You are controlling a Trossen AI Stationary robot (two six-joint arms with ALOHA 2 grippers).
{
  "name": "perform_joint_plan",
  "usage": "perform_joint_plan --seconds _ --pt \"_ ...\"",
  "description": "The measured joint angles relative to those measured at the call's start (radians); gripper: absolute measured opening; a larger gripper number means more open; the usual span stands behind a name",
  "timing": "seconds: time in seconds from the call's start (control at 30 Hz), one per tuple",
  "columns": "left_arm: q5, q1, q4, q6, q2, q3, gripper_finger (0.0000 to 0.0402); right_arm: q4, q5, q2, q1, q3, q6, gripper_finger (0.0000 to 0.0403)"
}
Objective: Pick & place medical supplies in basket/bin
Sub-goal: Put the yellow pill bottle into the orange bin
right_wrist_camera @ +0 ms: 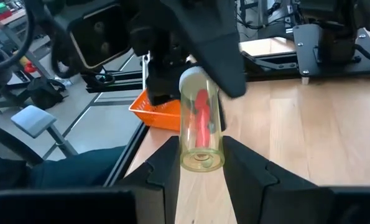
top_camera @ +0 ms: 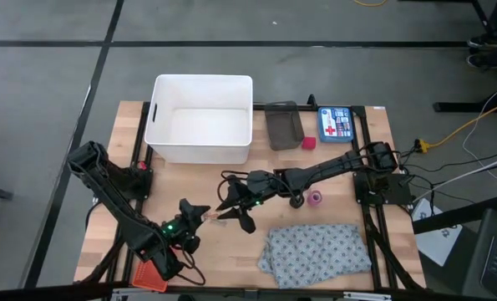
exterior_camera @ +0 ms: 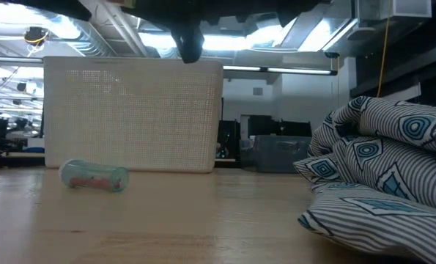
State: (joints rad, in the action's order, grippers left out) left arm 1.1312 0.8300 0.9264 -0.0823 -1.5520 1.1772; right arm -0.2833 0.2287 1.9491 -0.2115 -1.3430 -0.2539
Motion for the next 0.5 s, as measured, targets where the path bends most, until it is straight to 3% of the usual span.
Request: perform_joint_plan --seconds 0.17,0.5 --pt "0.054 0.031 0.020 -0.037 0.000 0.000 0.0198 0.002 0.000 0.000 0.000 0.000 -0.001 0.0108" --pt "0.056 0.054 0.020 -0.106 0.000 0.000 0.0195 0.007 0.000 0.000 0.000 0.000 -0.001 0.0108"
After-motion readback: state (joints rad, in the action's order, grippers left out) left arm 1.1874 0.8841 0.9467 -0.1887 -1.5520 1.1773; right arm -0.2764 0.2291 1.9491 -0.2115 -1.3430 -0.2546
